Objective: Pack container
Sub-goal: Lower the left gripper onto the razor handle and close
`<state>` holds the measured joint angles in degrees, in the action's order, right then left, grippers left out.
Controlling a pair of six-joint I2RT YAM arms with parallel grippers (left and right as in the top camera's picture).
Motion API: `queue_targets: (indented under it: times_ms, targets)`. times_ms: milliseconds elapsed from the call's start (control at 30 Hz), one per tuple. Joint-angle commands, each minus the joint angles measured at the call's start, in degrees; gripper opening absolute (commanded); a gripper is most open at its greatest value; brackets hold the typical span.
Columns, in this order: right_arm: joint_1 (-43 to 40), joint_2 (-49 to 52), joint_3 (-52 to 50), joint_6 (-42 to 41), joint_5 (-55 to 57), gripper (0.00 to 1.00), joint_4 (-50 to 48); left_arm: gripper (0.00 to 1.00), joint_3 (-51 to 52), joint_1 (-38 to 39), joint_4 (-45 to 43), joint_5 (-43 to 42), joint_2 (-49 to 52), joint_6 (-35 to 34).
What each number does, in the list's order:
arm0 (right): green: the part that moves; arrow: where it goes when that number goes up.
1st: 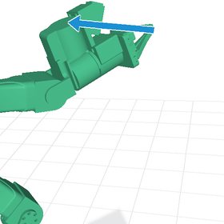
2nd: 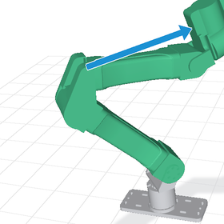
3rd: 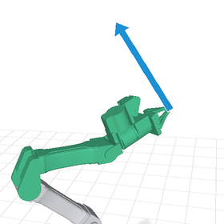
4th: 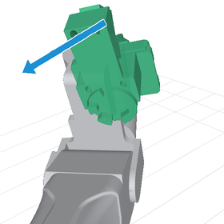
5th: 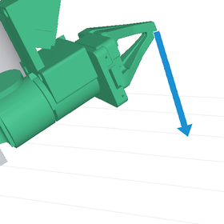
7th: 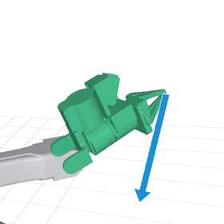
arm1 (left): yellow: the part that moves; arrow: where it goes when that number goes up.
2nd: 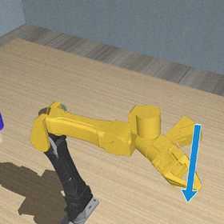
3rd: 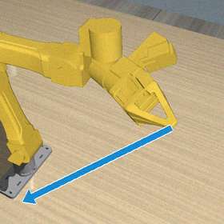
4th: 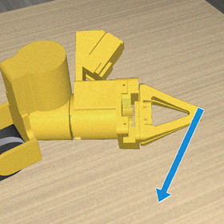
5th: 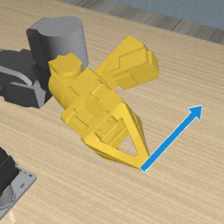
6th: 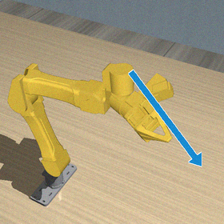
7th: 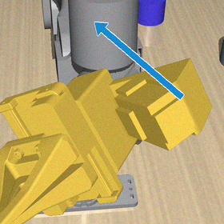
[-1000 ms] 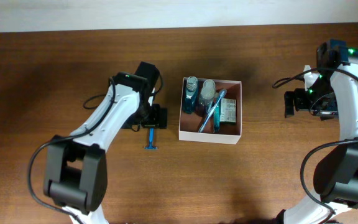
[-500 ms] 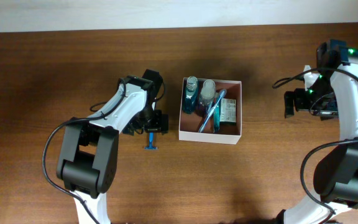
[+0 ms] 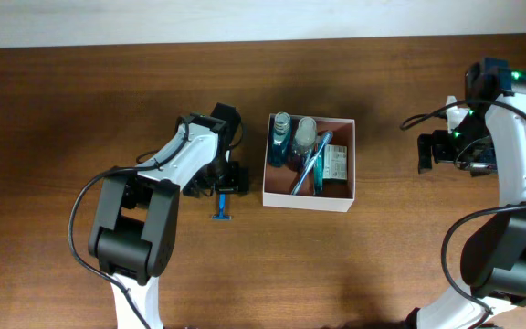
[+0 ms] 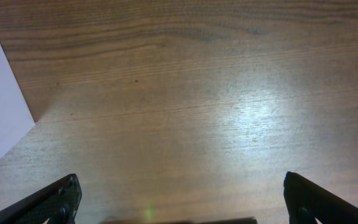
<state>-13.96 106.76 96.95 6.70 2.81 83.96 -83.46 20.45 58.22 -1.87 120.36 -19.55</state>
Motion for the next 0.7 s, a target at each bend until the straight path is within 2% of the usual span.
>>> queue_targets:
  times_ms: [0,100,167,533,667]
  targets:
    - [0.0,-1.4,-0.2,0.4,0.7,0.99,0.0,0.99,1.1,-0.3,-0.5,-0.9,2.1,-0.4]
    - [0.0,-1.4,-0.2,0.4,0.7,0.99,0.0,0.99,1.1,-0.3,-0.5,-0.9,2.1,-0.4]
    - [0.0,-1.4,-0.2,0.4,0.7,0.99,0.0,0.95,1.1,-0.3,-0.3,-1.9,2.1,-0.4]
    - [0.0,-1.4,-0.2,0.4,0.7,0.99,0.0,0.26,1.1,-0.3,0.7,-3.3,2.1,-0.4]
    - [0.0,-1.4,-0.2,0.4,0.7,0.99,0.0,0.07,1.1,-0.3,0.9,-3.3,2.1,-0.4]
